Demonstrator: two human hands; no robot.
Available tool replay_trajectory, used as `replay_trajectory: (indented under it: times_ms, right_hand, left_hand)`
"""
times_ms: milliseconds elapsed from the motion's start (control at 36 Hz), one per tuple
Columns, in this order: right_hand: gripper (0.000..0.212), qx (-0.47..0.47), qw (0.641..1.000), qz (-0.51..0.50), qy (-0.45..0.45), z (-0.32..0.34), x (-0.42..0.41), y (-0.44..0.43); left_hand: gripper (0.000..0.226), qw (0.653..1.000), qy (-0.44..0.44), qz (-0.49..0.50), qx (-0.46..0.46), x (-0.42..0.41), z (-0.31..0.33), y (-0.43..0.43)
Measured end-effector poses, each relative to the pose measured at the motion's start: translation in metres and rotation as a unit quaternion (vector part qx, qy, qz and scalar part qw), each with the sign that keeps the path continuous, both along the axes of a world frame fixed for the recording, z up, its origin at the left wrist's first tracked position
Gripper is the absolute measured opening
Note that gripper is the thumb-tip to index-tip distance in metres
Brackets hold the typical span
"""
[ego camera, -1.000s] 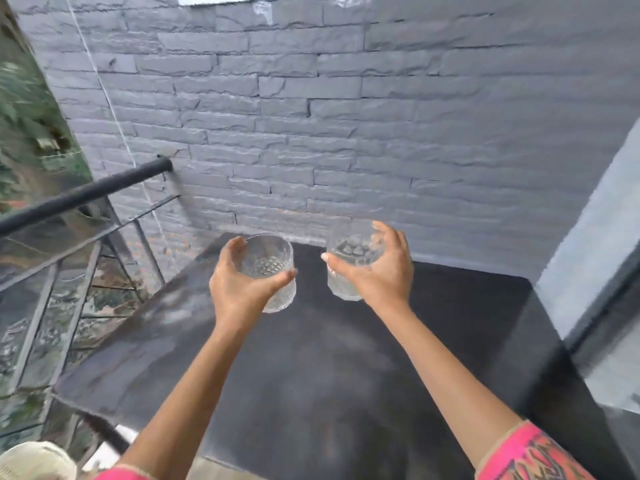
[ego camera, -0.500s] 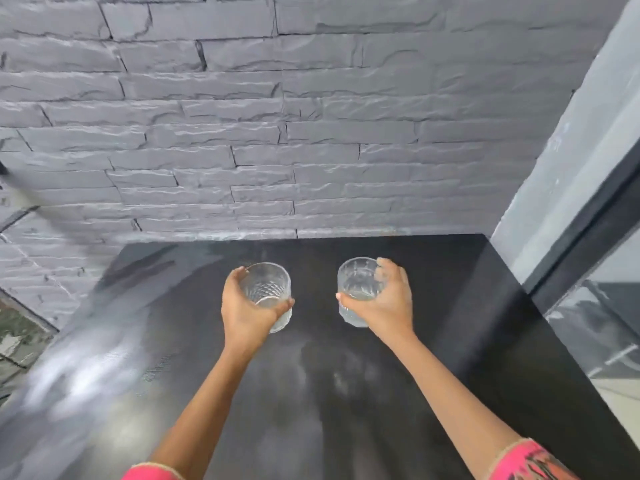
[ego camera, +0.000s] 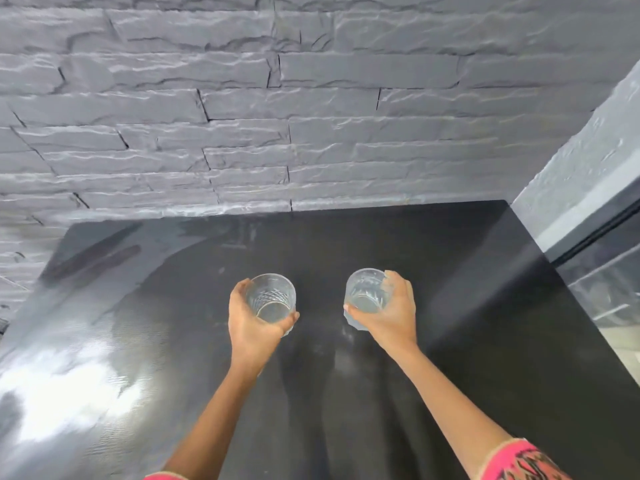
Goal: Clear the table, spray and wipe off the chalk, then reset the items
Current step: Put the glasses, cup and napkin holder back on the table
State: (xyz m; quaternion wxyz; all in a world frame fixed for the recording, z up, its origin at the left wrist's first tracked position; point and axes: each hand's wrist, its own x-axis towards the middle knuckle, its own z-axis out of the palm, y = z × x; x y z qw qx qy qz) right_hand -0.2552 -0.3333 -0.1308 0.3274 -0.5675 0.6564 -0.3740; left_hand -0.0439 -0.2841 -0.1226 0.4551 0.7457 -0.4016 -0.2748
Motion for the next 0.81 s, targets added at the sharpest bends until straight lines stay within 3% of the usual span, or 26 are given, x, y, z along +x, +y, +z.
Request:
replay_trajectory:
  times_ms: [333, 444, 556, 667, 806]
  right_hand:
    - [0.082, -0.006, 1.000, 0.001, 0.019, -0.014, -0.001, 0.001]
    - [0.101, 0.017, 1.000, 0.013, 0.016, -0.013, -0.001, 0.003]
    - [0.114, 0.014, 1.000, 0.021, 0.016, -0.003, -0.001, 0.009]
    - [0.108, -0.037, 0.998, 0.038, 0.039, 0.011, -0.006, 0.023]
    - [0.094, -0.102, 0.992, 0.054, 0.047, 0.035, -0.013, 0.053]
  left_hand:
    - [0.100, 1.000, 0.011, -0.003, 0.026, 0.002, -0.022, 0.003]
    - [0.105, 0.999, 0.015, -0.019, 0.034, 0.003, -0.019, 0.005]
    - [0.123, 0.998, 0.001, -0.050, 0.034, 0.004, -0.013, 0.009]
    - [0.132, 0.998, -0.035, -0.049, 0.023, 0.002, 0.002, 0.027]
    - [0.125, 0.996, -0.074, -0.042, 0.002, -0.010, 0.025, 0.065]
